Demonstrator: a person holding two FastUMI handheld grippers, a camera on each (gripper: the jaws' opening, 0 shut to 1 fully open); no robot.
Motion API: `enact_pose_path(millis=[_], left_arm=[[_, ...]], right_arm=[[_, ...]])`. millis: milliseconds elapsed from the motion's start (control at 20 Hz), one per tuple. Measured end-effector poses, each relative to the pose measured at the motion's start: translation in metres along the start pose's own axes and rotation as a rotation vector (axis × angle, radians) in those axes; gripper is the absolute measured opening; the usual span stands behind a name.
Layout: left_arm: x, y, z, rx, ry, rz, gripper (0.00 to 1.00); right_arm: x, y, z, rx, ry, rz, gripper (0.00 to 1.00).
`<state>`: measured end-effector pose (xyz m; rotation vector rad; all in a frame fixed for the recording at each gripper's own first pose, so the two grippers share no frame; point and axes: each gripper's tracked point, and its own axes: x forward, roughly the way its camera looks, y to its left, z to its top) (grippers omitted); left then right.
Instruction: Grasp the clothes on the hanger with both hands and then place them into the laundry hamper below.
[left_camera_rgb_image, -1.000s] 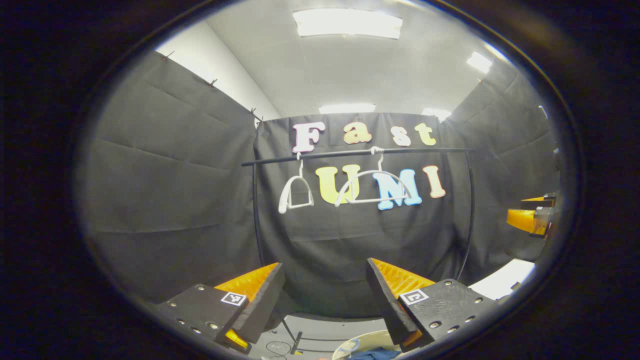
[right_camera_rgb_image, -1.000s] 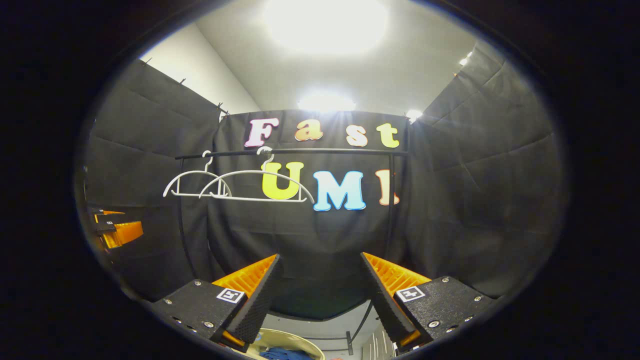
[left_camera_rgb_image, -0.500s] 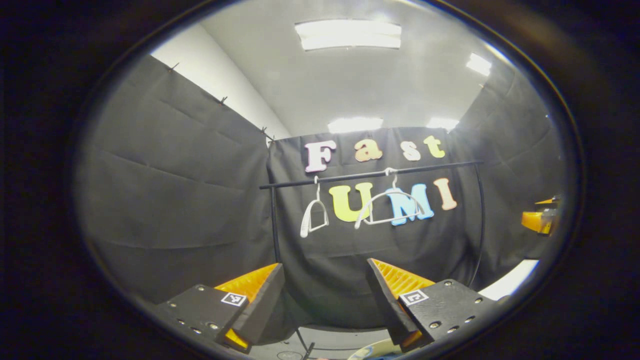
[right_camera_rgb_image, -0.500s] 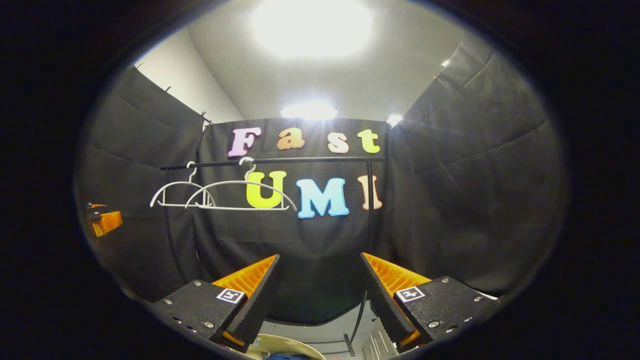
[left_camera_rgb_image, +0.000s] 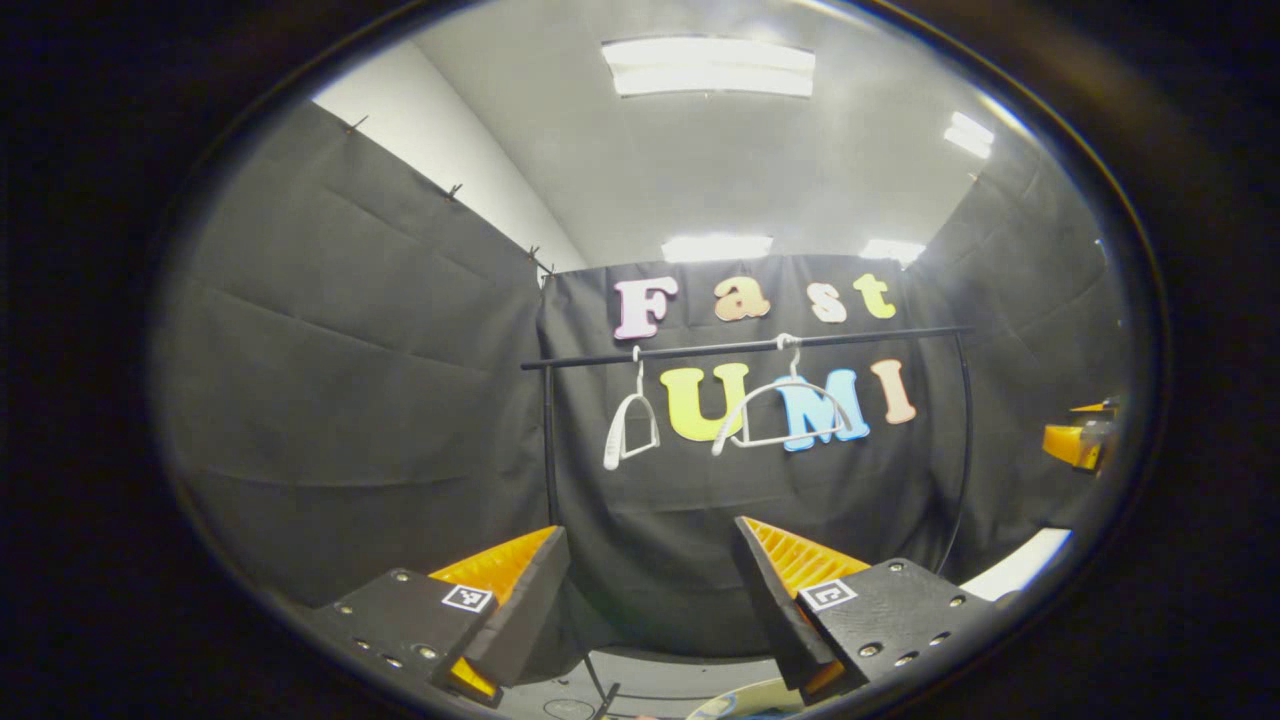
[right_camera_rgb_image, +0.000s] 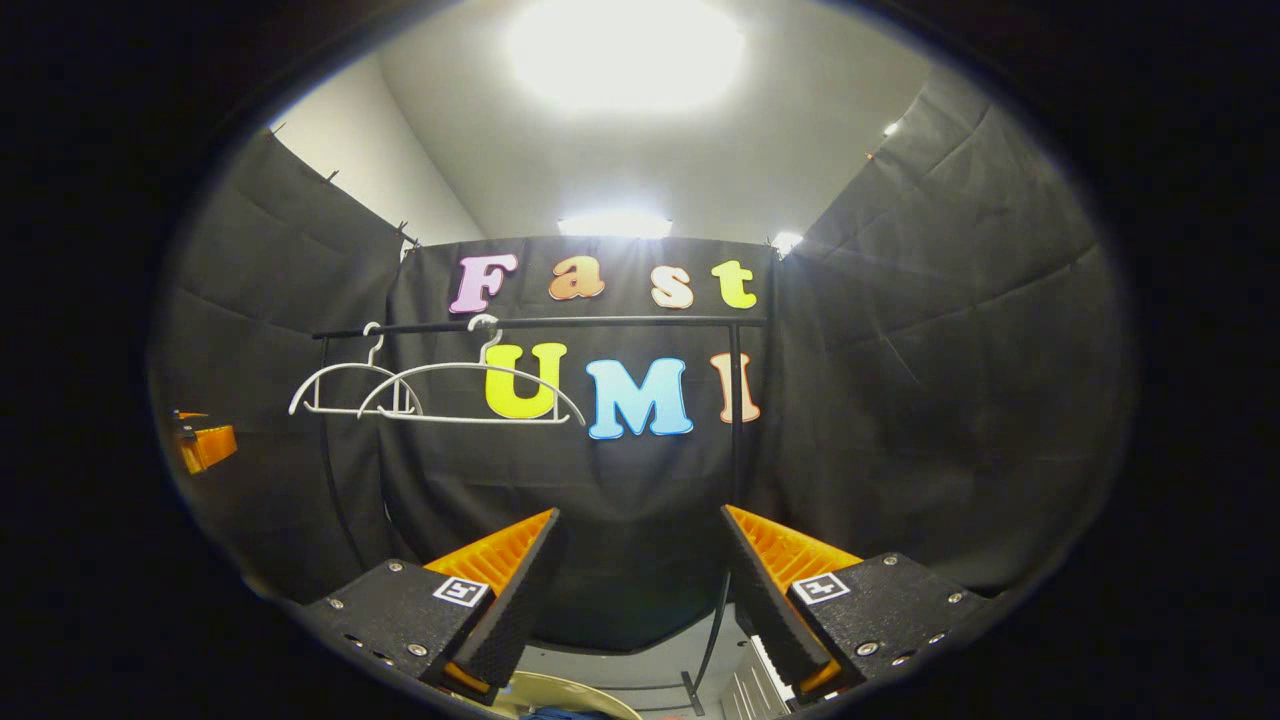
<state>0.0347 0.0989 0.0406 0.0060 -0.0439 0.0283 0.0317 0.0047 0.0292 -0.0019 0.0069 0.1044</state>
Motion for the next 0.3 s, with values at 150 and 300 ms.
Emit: enact_pose_path(millis=[150, 300], left_arm=[[-0.0009, 0.0004, -0.0017, 0.003, 0.003, 0.006, 0.94], [-0.0028, 0.0001, -0.0030, -0.002, 0.003, 0.009, 0.99]], right_arm=[[0.0004, -0.0007, 0.0007, 0.001, -0.003, -0.005, 0.94], [-0.0016, -0.0002, 0.0013, 0.012, -0.007, -0.007, 0.94]])
